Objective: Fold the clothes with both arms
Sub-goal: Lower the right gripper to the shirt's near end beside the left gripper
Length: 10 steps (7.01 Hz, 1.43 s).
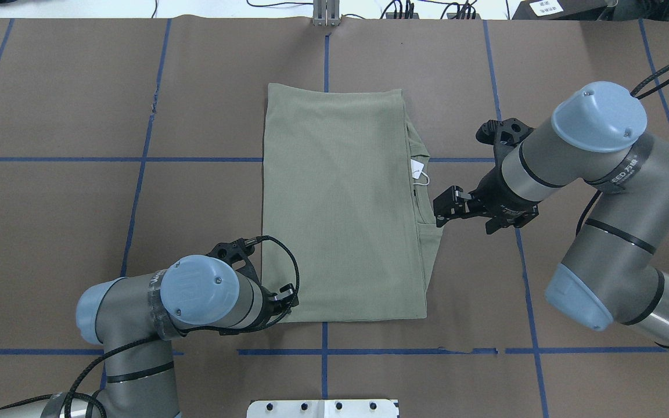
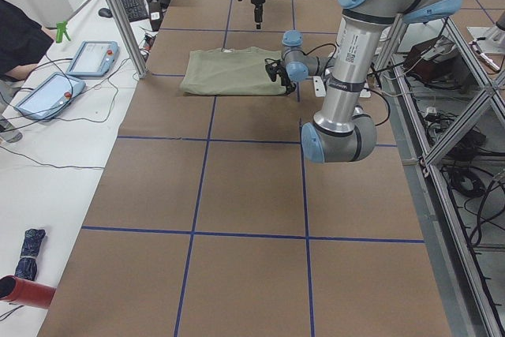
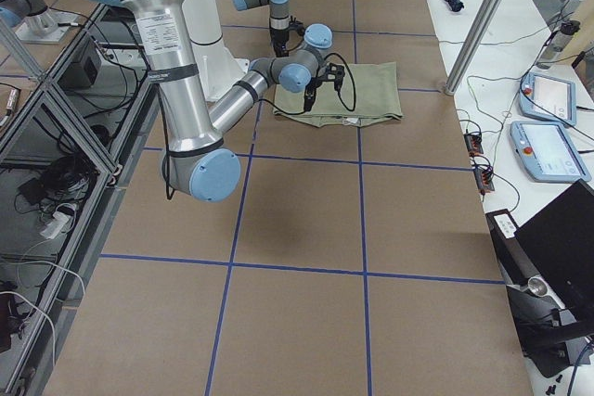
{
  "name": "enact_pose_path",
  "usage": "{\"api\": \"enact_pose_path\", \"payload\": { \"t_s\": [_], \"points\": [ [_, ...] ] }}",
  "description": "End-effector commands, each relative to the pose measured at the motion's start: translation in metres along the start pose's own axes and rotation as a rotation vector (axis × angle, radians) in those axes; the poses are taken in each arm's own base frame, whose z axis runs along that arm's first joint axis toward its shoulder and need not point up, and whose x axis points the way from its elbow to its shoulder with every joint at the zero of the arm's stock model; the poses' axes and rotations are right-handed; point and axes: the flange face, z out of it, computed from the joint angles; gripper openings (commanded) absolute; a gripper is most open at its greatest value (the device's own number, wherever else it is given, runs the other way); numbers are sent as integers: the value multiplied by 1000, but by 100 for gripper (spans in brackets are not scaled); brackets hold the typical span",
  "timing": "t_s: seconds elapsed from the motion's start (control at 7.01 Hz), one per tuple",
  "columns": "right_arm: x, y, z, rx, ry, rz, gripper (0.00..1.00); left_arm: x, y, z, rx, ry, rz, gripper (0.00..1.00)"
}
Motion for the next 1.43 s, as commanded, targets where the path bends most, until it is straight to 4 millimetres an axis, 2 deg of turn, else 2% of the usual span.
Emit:
{"api": "enact_pose_path", "payload": {
  "t_s": [0.0, 0.14, 0.29, 0.43, 0.57, 0.71, 0.86, 1.14, 1.28],
  "points": [
    [1, 0, 0, 0, 1, 1, 100, 0, 2, 0, -2, 2, 3, 7],
    [1, 0, 0, 0, 1, 1, 100, 1, 3, -1, -2, 7, 4, 1],
    [2, 0, 0, 0, 2, 2, 100, 2, 4, -2, -4, 9, 5, 0],
    [2, 0, 1, 5, 5, 3, 100, 5, 4, -15, 4, 35, 11, 0],
    [-4, 8, 7, -8, 5, 32, 100, 7, 5, -30, 1, 59, 19, 0],
    [-19, 31, 22, 3, 15, 101, 100, 8, 8, -35, -2, 60, 23, 0],
    [-42, 65, 45, 54, 33, 181, 100, 8, 8, -39, -3, 65, 23, 0],
    [-67, 127, 91, 117, 53, 418, 100, 9, 9, -41, -7, 67, 25, 0],
    [-76, 147, 105, 155, 49, 481, 100, 9, 10, -41, -9, 66, 27, 0]
  ]
}}
